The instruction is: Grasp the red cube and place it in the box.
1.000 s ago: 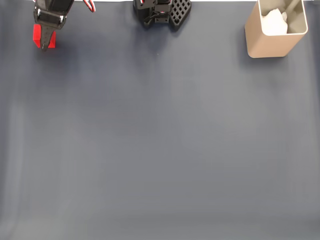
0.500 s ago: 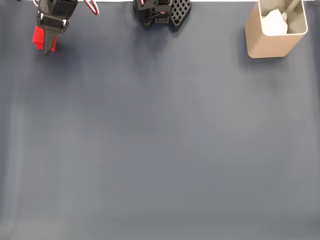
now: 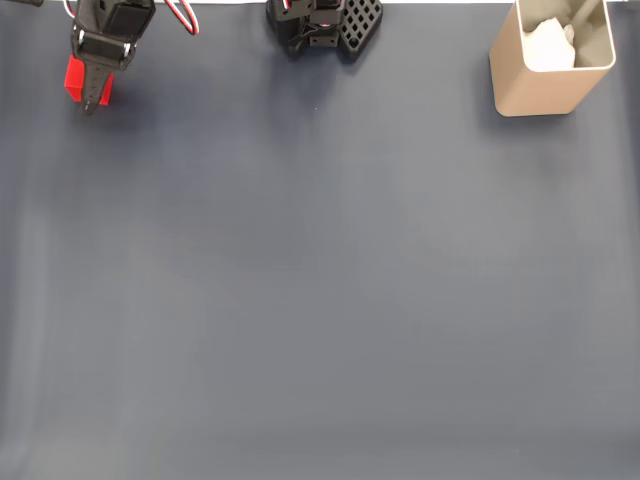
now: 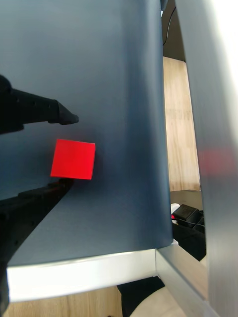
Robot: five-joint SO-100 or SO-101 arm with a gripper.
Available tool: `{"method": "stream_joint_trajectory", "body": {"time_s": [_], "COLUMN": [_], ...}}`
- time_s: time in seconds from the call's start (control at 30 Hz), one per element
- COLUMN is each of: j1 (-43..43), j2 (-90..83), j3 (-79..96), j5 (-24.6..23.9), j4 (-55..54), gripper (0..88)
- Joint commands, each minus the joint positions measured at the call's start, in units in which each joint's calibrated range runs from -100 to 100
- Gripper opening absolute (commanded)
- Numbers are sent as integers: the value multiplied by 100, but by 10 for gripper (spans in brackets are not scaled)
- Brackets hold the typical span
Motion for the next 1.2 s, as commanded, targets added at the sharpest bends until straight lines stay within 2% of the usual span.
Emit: {"method": "stream_joint_trajectory", "body": {"time_s": [0.0, 0.27, 0.8, 1.17], "j1": [-40, -47, -118, -146], "j2": [17, 138, 224, 233], "j3": [-40, -40, -49, -95], "j5": [-68, -88, 107, 220], "j4": [-113, -203, -31, 59], "gripper": [282, 258, 68, 47]}}
